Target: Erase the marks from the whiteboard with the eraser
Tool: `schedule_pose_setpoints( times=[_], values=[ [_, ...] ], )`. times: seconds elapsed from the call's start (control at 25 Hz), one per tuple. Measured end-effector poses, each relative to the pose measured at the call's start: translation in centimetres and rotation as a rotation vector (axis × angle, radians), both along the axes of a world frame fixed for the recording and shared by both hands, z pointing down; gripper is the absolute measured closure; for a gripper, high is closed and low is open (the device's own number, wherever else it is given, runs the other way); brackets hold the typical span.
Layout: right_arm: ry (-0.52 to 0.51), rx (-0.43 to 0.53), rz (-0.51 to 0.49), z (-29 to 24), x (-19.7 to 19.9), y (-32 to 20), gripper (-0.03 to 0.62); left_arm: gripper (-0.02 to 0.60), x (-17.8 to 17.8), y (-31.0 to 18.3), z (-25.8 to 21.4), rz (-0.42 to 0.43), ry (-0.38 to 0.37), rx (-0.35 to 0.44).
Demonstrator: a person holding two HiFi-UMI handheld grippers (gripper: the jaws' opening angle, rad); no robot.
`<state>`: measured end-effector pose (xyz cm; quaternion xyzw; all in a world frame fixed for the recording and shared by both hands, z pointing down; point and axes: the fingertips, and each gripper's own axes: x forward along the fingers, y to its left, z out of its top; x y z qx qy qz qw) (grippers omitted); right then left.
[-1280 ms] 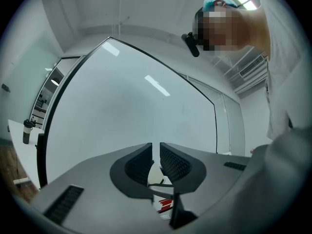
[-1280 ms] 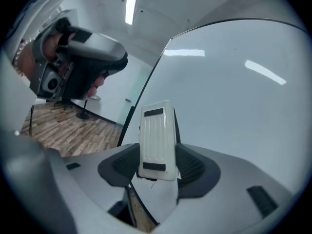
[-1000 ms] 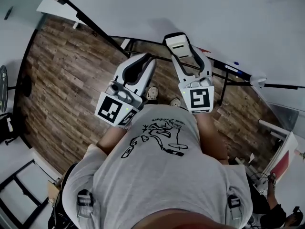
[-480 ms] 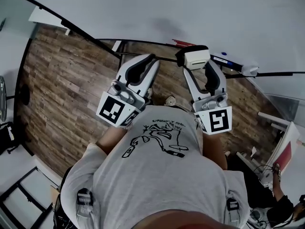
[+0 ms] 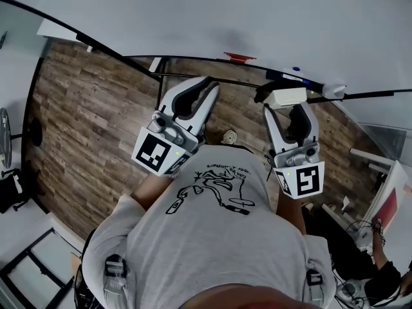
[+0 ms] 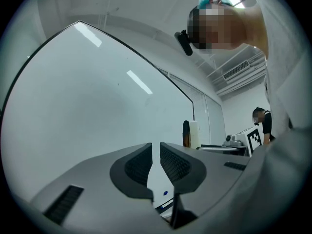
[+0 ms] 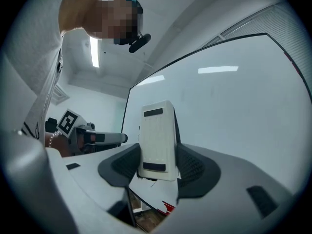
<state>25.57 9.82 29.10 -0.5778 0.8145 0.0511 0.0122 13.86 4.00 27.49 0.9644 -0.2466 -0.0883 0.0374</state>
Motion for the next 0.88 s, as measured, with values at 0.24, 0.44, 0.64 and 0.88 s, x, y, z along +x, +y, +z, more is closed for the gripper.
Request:
schedule_pose_setpoints(
  times=[0.24,0.44,0.64,0.88],
  values=[
    [-0.024,0.006,0.002,-0.31,0.65,0.39,0.355,0.520,0.62,0.46,-0.05,0.011,-0.006,-0.001],
    [-0.017,0.011,-0.008,-0.43,0.52,0.28,0.355,0.520,0.54,0.38,-0.06,0.010,-0.013,0.005],
    [-0.014,0.013,-0.020,-0.59,0.24,-0.07,0.355,0.520,0.26,0.04,-0.31,0.006,-0.018,0.012],
    [-0.007,0.014,-0.036,-0.91,0.11,-0.25,0.355,0.520,0.31,-0.15,-0.59,0.002,-0.018,0.017]
  ],
)
